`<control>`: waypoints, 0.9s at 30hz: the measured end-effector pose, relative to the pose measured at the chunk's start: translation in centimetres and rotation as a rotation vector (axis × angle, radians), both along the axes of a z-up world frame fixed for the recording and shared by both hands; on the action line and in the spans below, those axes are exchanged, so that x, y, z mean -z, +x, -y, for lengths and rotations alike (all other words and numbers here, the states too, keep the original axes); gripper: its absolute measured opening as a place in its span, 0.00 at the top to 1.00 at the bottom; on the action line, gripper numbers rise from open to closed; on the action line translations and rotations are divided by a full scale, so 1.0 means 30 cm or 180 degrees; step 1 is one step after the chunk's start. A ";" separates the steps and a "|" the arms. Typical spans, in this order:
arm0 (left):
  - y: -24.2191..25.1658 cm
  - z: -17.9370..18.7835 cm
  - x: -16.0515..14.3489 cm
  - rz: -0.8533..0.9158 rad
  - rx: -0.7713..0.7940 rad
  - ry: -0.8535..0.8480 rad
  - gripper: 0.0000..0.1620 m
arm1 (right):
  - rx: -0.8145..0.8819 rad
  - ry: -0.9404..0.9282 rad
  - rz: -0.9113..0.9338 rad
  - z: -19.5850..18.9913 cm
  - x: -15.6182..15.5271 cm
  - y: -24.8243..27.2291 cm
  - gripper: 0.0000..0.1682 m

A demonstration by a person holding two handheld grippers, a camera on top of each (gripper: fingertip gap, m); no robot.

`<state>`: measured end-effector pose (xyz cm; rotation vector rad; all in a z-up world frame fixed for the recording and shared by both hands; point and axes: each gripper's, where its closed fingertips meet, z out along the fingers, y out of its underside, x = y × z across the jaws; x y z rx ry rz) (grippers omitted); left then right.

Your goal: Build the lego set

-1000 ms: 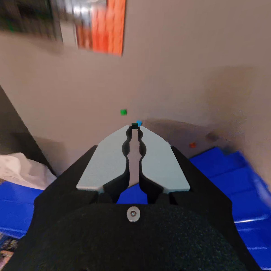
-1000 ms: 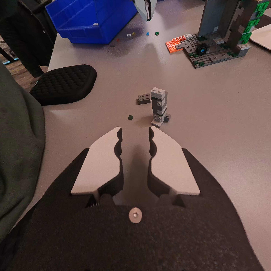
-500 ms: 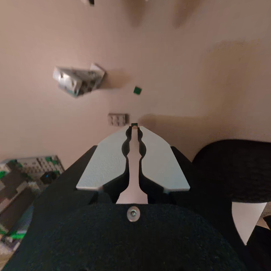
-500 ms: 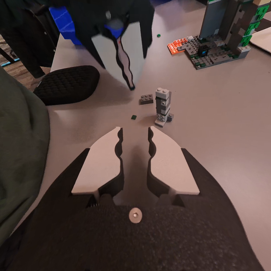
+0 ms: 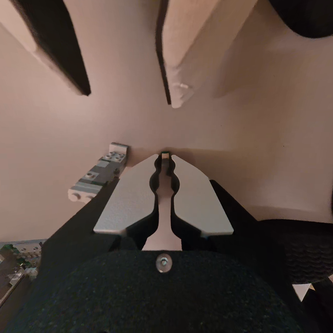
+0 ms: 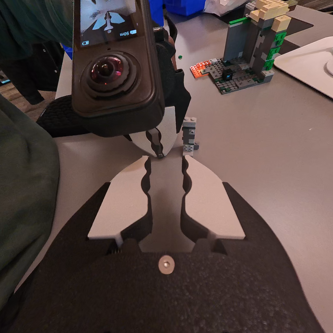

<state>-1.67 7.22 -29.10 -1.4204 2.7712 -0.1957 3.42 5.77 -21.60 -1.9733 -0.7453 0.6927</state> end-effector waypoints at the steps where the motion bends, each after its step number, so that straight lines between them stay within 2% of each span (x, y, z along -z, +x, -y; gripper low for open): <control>1: 0.000 -0.001 0.000 0.0002 -0.0004 0.0008 0.95 | 0.0003 -0.0001 -0.0003 0.000 -0.001 0.001 0.81; 19: -0.032 -0.002 -0.015 0.0088 0.0000 -0.0030 0.90 | -0.0040 -0.0097 0.0024 0.000 0.033 -0.010 0.81; 24: -0.048 -0.010 -0.073 0.0265 -0.0029 -0.0049 0.90 | -0.0056 -0.0094 0.0044 0.001 0.040 -0.011 0.81; 27: -0.050 -0.039 -0.130 0.0615 -0.0228 -0.0089 0.92 | -0.0033 -0.0005 0.0167 -0.012 0.051 -0.006 0.81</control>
